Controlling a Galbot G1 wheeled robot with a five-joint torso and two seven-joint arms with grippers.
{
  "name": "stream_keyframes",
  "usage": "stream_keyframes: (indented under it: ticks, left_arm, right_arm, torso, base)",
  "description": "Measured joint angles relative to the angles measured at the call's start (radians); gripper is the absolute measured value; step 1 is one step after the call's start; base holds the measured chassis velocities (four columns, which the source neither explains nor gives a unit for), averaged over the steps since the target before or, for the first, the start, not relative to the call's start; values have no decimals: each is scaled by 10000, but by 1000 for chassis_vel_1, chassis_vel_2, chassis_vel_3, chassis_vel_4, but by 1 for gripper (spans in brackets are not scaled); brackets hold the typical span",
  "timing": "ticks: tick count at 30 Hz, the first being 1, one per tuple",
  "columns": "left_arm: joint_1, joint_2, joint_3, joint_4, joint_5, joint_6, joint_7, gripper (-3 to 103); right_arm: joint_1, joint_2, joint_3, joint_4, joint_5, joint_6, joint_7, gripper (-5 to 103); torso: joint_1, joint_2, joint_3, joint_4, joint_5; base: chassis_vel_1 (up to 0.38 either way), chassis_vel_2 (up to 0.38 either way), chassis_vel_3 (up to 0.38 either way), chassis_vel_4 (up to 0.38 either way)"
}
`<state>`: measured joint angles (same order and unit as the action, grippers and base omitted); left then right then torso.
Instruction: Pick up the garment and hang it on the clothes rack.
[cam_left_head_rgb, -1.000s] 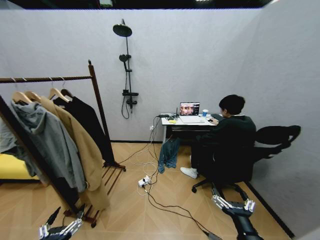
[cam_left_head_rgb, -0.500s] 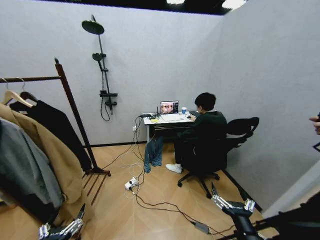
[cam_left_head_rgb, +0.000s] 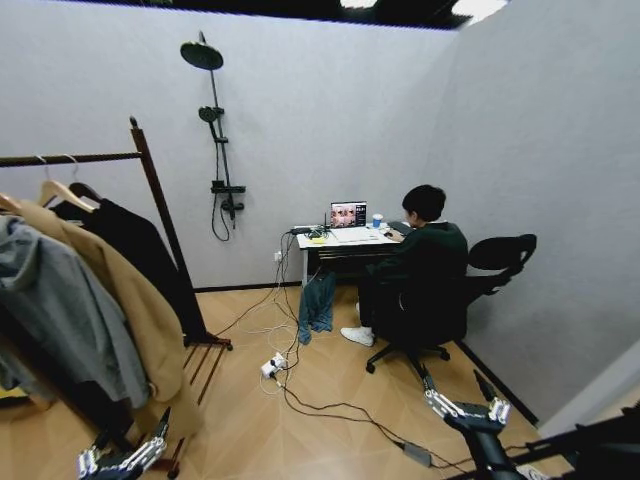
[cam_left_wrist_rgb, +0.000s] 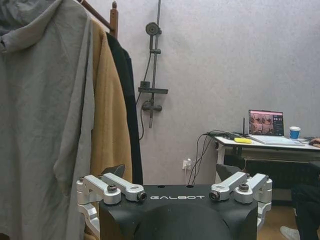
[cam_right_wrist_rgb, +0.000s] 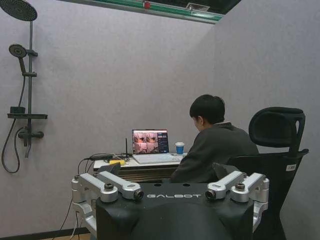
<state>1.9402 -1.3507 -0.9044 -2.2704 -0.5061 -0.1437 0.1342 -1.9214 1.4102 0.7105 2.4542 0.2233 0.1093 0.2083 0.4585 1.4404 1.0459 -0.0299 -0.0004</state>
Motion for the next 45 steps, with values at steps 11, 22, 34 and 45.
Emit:
stream_keyframes:
  ticks: [11,22,34,45]
  left_arm:
    - [0,-2,2,-1,0,0,6,100]
    - [0,-1,2,0,0,0,6,100]
    - [0,-1,2,0,0,0,7,100]
    - [0,-1,2,0,0,0,7,100]
  right_arm:
    - [1,-1,3,0,0,0,0,100]
    - [1,-1,2,0,0,0,0,100]
    - [2,-1,1,0,0,0,0,100]
    - [1,-1,1,0,0,0,0,100]
  torso:
    - [3,-3,3,2,5]
    - [2,-2,2,2,4]
    - [2,-2,2,3,8]
    - [-2,1,0,4,-3]
  base:
    - [-30,-7,26,16]
    - [69,-53,-83,60]
    - [204,-211,-223,229]
    - [337,-351,-347,351]
